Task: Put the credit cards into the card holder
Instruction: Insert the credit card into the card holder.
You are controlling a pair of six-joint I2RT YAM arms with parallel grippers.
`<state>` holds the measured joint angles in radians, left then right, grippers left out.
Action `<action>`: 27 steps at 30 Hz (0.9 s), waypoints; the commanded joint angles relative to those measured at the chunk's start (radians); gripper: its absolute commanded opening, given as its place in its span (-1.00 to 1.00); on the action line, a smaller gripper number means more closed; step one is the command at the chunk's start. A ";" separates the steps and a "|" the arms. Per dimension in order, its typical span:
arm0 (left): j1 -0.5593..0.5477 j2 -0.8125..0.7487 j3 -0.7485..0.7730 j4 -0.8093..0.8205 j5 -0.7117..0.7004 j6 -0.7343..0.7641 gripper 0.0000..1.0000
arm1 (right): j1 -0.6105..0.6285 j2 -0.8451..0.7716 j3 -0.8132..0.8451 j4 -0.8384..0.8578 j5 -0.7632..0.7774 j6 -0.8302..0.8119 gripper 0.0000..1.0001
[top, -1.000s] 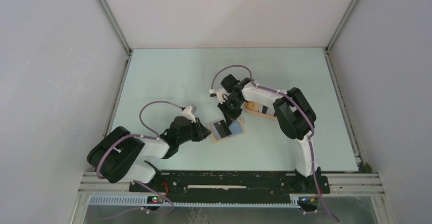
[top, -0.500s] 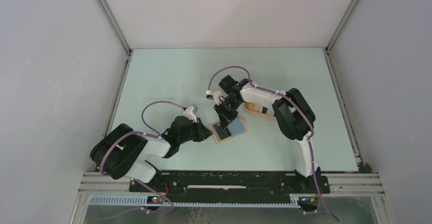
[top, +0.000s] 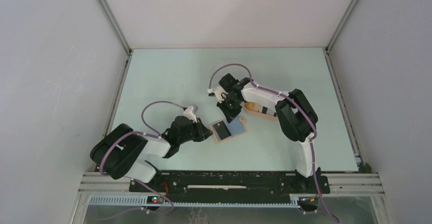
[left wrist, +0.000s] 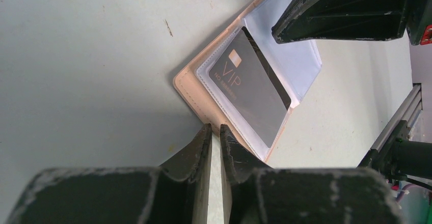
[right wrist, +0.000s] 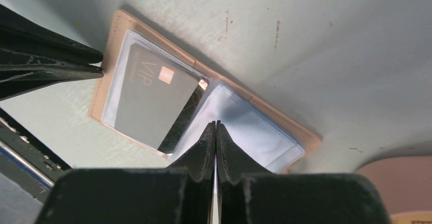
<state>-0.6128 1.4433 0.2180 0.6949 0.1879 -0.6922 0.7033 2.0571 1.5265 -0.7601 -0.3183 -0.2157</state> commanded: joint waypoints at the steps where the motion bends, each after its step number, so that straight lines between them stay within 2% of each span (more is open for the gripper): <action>1: -0.002 0.013 0.003 -0.101 -0.002 0.014 -0.66 | 0.024 0.008 0.026 -0.007 0.069 -0.032 -0.90; 13: -0.002 0.016 -0.001 -0.090 0.006 0.013 -0.66 | 0.086 0.051 0.039 -0.026 0.051 -0.032 -0.88; 27: -0.001 0.014 -0.005 -0.086 0.004 0.013 -0.65 | 0.088 0.042 0.063 -0.057 -0.007 -0.028 -0.85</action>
<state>-0.6128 1.4433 0.2180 0.6956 0.1898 -0.6922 0.7742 2.0933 1.5524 -0.7937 -0.2943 -0.2367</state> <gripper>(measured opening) 0.168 0.069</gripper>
